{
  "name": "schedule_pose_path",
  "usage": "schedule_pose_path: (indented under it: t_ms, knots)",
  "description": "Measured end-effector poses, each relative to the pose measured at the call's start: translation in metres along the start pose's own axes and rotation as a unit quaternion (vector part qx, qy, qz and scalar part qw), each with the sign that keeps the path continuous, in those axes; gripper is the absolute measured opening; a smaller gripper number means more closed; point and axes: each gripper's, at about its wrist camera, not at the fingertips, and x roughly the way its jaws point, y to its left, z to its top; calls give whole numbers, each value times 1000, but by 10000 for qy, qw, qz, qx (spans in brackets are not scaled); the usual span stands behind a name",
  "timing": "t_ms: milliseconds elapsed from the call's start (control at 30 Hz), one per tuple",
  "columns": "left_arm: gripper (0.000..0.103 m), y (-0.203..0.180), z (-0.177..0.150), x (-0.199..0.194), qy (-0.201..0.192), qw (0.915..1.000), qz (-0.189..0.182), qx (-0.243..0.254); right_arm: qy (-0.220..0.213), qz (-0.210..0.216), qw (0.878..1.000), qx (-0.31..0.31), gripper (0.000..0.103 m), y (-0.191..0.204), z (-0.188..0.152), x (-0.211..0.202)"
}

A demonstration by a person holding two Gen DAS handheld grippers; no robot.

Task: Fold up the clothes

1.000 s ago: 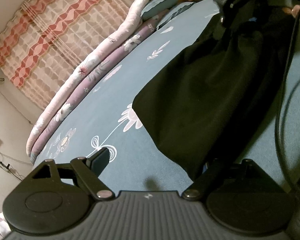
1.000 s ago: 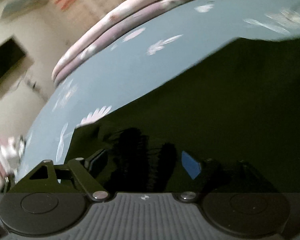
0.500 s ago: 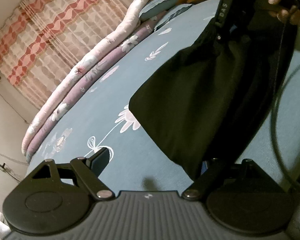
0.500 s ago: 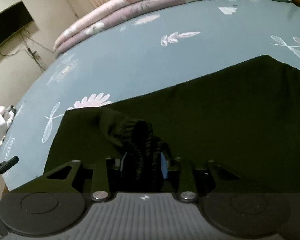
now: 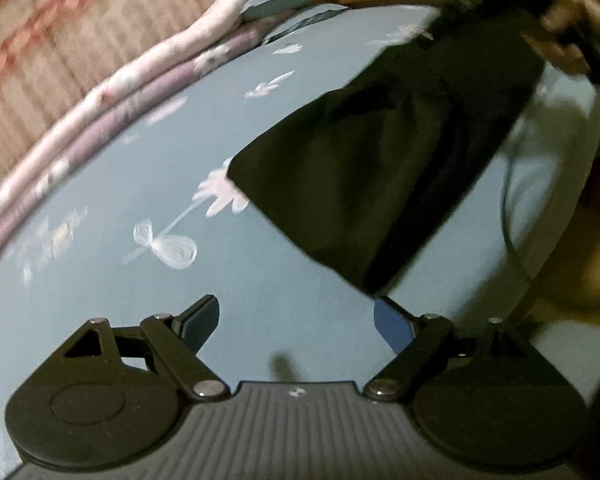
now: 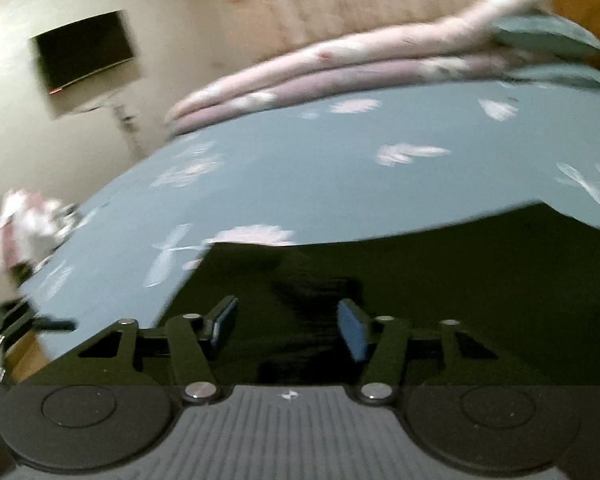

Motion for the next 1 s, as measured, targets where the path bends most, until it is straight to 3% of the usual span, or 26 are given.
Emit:
schedule_pose_path:
  t_ms: [33,133,267,467,567,700,767,833,967,1000]
  knots:
    - [85,7,-1,-3,29,9998,-63,-174,39,123,9997,-204,27,10,-1,2]
    - [85,29,5,-7,-62,9967,-218,-781,351,239,9956,-841,25,36,-9,16]
    - [85,54,26,5,-388,9863,-728,-1425,1072,-262,9846,-1356,25,47,-33,45]
    - [84,77,70,53,-748,9746,-1366,-1613,783,-239,9892,-1215,26,47,-29,32]
    - [84,84,84,88,-745,9582,-2011,-1894,641,-393,9897,-1215,26,47,-21,33]
    - [84,89,90,131,-514,9366,-2627,-2259,889,-547,9904,-903,26,28,-32,49]
    - [84,92,87,148,-396,9296,-2764,-2407,792,-489,9925,-791,26,24,-35,49]
    - [84,94,82,163,-251,9293,-2693,-2515,743,-464,9942,-623,26,20,-36,46]
    - [84,106,78,174,-443,9215,-2834,-2618,664,-485,9957,-423,26,20,-38,47]
    - [84,108,80,172,-481,9240,-2761,-2603,632,-463,9962,-392,26,20,-36,46]
